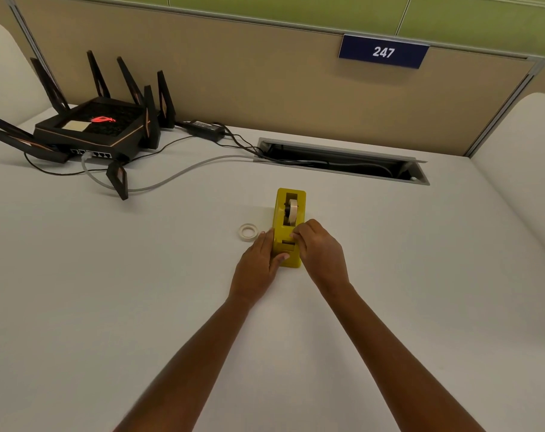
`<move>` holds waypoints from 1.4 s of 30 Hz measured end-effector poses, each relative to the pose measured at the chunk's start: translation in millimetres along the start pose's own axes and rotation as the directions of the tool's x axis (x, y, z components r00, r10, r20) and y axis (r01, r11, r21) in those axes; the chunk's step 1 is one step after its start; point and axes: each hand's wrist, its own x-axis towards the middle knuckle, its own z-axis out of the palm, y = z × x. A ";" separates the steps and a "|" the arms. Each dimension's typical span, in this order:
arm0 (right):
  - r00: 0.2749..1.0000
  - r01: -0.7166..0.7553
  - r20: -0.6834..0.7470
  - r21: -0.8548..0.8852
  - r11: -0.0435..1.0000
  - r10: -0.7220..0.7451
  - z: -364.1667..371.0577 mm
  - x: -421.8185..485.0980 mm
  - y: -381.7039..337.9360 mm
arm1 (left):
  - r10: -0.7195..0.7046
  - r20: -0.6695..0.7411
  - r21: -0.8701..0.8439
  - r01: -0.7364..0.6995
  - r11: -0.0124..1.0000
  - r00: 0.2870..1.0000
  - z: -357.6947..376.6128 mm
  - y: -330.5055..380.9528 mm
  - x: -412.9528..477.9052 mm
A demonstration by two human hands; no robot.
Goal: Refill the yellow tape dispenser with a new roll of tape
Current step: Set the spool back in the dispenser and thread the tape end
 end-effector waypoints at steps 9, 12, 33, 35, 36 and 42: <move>0.999 0.040 -0.033 -0.021 0.999 -0.040 -2.2 -5.8 -6.2 | -0.010 0.008 0.008 0.010 1.000 1.000 0.6 -0.2 0.9; 0.998 0.040 -0.046 -0.029 0.999 -0.041 -2.2 -8.9 -7.6 | -0.010 0.011 0.010 0.010 1.000 1.000 0.6 -0.2 0.7; 0.976 0.074 -0.190 -0.161 0.984 -0.104 -2.6 -36.7 -19.5 | -0.017 0.027 0.040 0.016 0.999 1.000 1.4 -1.4 -0.3; 0.975 0.070 -0.197 -0.167 0.983 -0.103 -1.8 -39.1 -19.6 | -0.017 0.029 0.037 0.016 0.999 0.999 1.2 -1.3 -0.4; 0.974 0.069 -0.201 -0.167 0.984 -0.102 -1.1 -40.4 -19.6 | -0.019 0.031 0.034 0.018 0.999 0.999 1.1 -1.1 -0.4; 0.976 0.072 -0.193 -0.169 0.983 -0.104 7.9 -44.2 -17.9 | -0.026 0.039 0.003 0.026 1.000 0.999 -0.6 0.2 -1.0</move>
